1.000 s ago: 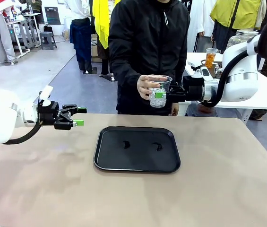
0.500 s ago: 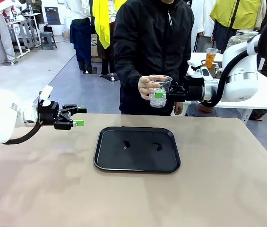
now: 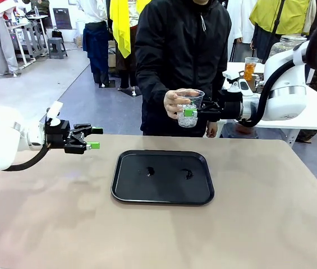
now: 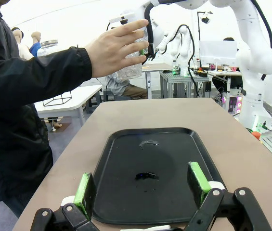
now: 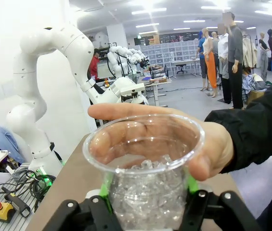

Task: Pour the drink into the iced cup.
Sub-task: Open the gripper to release the iced cup you were holding.

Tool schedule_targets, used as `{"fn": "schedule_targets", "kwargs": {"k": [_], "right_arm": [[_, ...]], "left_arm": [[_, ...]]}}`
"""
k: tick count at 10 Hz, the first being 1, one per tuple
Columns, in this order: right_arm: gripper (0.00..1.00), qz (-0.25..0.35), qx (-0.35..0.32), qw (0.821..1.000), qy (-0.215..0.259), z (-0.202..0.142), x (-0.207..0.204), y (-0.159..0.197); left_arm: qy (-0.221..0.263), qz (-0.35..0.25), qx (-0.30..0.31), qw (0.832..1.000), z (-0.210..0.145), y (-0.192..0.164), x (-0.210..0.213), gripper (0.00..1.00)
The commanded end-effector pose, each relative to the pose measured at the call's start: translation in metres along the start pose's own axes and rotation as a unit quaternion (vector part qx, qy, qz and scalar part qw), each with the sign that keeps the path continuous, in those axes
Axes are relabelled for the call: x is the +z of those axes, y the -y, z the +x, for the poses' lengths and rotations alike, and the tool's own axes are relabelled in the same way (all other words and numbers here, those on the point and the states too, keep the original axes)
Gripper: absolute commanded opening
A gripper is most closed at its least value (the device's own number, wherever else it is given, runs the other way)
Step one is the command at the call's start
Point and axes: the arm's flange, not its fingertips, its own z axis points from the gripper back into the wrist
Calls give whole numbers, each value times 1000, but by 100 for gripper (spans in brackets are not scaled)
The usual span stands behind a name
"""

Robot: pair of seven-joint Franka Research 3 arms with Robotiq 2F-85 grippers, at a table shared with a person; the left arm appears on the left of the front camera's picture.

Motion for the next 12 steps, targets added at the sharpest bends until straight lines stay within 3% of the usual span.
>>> {"fn": "schedule_targets", "kwargs": {"k": [1, 10, 11, 12], "right_arm": [[68, 2, 0, 1000, 1, 3, -1, -2], [68, 0, 0, 1000, 0, 0, 0, 0], [77, 5, -5, 1000, 6, 1, 4, -1], [97, 11, -10, 1000, 4, -1, 9, -1]], "left_arm": [[1, 0, 3, 1000, 2, -1, 0, 100], [1, 0, 3, 1000, 2, -1, 0, 100], [1, 0, 3, 1000, 2, -1, 0, 100], [1, 0, 3, 1000, 2, -1, 0, 100]]}}
